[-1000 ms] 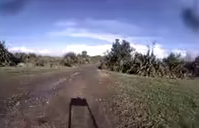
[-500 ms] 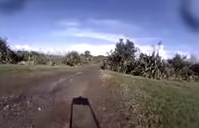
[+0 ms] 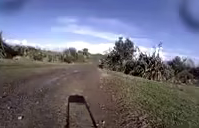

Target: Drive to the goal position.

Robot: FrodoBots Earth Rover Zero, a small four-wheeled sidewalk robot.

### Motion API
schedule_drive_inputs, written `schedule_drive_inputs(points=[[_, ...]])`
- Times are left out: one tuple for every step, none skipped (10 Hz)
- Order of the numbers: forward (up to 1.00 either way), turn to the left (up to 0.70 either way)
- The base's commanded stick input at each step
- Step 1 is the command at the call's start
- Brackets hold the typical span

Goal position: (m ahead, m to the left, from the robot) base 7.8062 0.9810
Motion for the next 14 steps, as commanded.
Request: schedule_drive_inputs(points=[[0.7, 0.0], [0.7, 0.0], [0.7, 0.0], [0.7, 0.0], [0.7, 0.0], [0.7, 0.0], [0.7, 0.0], [0.7, 0.17], [0.7, 0.28], [0.7, 0.29], [0.7, 0.12], [0.7, 0.0], [0.7, 0.0], [0.7, 0.0]])
